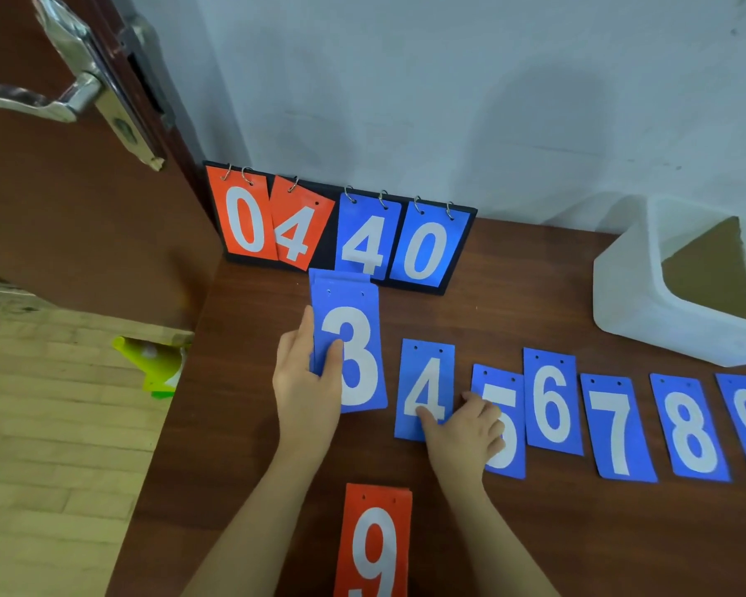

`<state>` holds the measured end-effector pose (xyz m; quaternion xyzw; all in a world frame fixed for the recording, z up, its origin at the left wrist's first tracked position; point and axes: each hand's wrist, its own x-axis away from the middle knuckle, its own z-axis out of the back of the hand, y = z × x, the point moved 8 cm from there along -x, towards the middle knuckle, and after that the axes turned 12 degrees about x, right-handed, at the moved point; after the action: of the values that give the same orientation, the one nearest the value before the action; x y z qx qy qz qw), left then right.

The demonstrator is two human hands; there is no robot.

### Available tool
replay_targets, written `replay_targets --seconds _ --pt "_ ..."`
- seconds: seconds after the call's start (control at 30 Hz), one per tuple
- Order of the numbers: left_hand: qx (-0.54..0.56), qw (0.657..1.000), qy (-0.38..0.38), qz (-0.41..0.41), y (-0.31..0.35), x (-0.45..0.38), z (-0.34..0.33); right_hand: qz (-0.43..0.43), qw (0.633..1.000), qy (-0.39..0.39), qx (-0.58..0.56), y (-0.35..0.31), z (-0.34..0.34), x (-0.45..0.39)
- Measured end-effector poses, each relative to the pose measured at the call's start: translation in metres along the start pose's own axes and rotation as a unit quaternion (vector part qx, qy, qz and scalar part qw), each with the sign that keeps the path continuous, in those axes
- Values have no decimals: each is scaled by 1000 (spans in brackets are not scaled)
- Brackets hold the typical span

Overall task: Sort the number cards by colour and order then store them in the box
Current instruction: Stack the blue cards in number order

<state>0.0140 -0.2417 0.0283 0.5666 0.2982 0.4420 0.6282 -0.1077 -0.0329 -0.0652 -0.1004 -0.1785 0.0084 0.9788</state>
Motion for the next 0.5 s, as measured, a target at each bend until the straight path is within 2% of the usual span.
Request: replay_targets --seconds 0.17,0.23,0.33,0.4,0.5 --pt "-16 1000 -8 -9 -5 1 -1 -18 999 -19 -29 -10 2 -10" --pt "-28 999 -11 -13 -6 0 0 10 993 -27 -117 -13 7 -8" --pt "-57 998 -24 -22 -9 0 3 47 948 -10 -314 -17 30 5" --pt "-58 997 -38 -35 -10 1 1 29 905 15 -424 -15 47 13" --pt "-57 996 -54 -32 -3 1 -9 15 857 -14 -515 -25 58 26"
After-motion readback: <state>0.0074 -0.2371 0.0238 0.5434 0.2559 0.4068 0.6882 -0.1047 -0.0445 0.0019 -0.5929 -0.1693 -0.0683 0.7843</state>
